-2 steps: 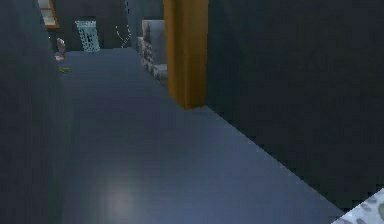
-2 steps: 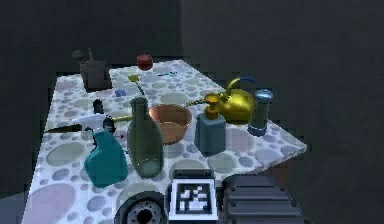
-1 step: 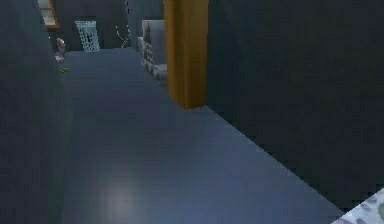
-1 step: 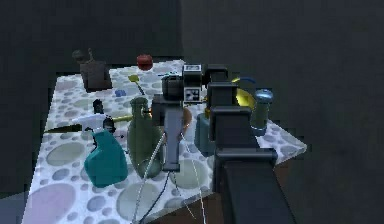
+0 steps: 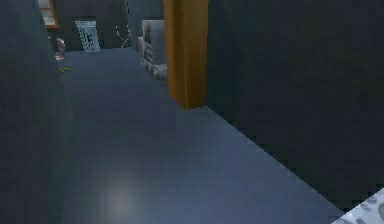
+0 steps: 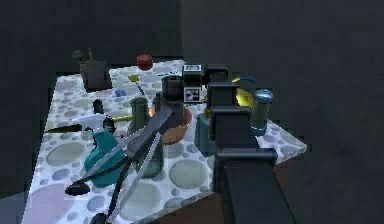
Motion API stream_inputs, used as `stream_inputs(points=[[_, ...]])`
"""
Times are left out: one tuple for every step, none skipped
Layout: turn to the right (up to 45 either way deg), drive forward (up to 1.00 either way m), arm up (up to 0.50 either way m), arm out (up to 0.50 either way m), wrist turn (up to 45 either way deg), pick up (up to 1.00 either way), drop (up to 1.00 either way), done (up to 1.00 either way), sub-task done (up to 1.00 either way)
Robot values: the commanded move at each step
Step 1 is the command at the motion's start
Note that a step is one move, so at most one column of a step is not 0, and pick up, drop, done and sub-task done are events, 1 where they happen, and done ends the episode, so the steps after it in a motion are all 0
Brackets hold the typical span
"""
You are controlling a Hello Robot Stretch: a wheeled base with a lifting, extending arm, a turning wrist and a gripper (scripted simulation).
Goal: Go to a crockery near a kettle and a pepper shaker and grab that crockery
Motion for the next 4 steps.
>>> stream_inputs(points=[[0.0, 0.00, 0.00, 0.00, 45.0, 0.00, 0.00, 0.00, 0.00], [0.0, 0.00, 0.00, 0.00, 45.0, 0.00, 0.00, 0.00, 0.00], [0.0, 0.00, 0.00, 0.00, 27.0, 0.00, 0.00, 0.00, 0.00], [0.0, 0.00, -0.08, 0.00, 0.0, 0.00, 0.00, 0.00, 0.00]])
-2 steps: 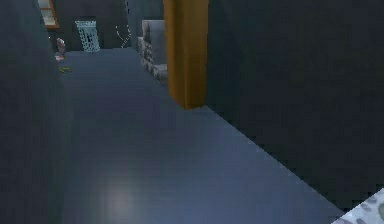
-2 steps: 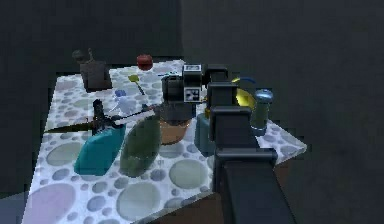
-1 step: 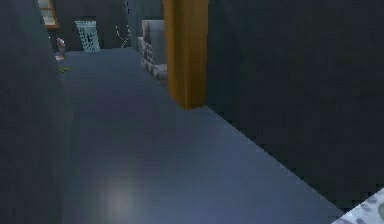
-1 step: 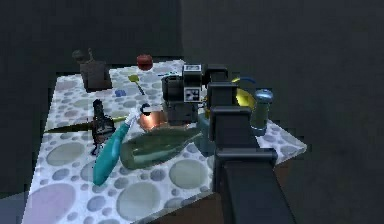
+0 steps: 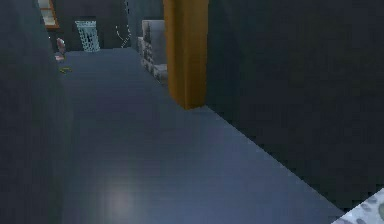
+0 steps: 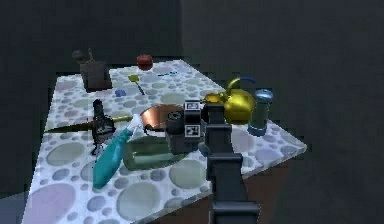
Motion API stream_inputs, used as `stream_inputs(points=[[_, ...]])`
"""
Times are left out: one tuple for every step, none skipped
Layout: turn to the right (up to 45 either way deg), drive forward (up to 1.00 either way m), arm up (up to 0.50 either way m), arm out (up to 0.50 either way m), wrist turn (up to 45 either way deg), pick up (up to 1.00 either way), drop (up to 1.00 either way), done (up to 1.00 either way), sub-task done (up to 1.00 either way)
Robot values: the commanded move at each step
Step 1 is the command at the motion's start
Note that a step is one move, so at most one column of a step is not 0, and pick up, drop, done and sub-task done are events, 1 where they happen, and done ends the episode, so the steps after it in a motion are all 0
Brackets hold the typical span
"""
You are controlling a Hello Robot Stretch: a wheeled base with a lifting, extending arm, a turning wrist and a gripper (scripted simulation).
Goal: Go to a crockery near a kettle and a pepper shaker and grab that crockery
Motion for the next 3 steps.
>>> stream_inputs(points=[[0.0, 0.00, 0.00, 0.00, 0.0, 1.00, 0.00, 0.00, 0.00], [0.0, 0.00, 0.08, 0.00, 0.0, 0.00, 0.00, 0.00, 0.00], [0.0, 0.00, 0.00, 0.00, 0.0, 0.00, 0.00, 1.00, 0.00]])
